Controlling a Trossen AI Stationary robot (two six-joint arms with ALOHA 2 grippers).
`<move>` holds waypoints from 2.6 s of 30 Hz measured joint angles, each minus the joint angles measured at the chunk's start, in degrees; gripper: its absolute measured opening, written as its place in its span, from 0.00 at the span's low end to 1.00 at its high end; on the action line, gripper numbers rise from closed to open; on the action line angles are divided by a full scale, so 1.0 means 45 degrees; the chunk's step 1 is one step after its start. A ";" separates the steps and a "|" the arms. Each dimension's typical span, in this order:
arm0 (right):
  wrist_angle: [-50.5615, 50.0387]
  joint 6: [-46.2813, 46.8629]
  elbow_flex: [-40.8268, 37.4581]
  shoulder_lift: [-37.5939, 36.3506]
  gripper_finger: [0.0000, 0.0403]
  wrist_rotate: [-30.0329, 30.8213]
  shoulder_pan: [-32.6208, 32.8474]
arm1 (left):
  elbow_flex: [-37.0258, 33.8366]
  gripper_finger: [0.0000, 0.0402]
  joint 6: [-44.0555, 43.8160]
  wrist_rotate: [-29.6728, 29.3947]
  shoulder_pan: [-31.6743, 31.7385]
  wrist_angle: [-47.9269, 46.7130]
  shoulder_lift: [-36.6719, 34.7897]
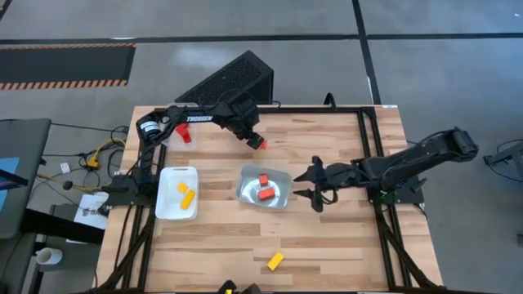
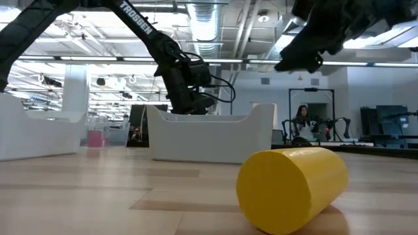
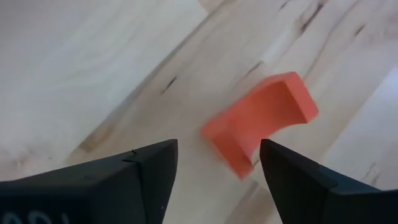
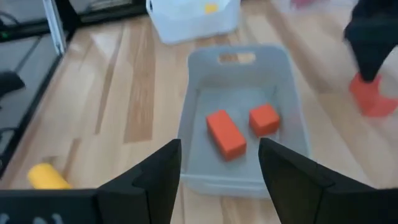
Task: Sort & place blocks by color
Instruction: Put the orange wooden block into the gray bin
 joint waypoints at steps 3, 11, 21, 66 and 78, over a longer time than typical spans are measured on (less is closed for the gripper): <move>-0.0163 -0.0022 0.0019 -0.0449 0.59 0.0571 0.0289 | 0.0000 0.50 0.0011 0.0272 0.0005 -0.0150 0.0000; -0.1030 -0.0014 0.0005 -0.0937 0.59 0.2375 0.0874 | -0.0010 0.48 -0.0145 0.0091 0.0005 0.0003 0.0000; -0.2386 -0.0003 0.0379 -0.1682 0.59 0.2227 0.0367 | -0.0019 0.48 -0.0198 0.0293 -0.0044 -0.0024 0.0000; -0.6477 0.1425 0.1831 -0.2408 0.59 0.0042 -0.1957 | 0.0055 0.05 0.1405 0.0117 -0.0024 -0.0118 0.0617; -0.6424 0.1560 0.1831 -0.2403 0.59 0.0038 -0.1935 | 0.0039 0.43 0.1973 -0.0737 -0.0058 0.0332 -0.0384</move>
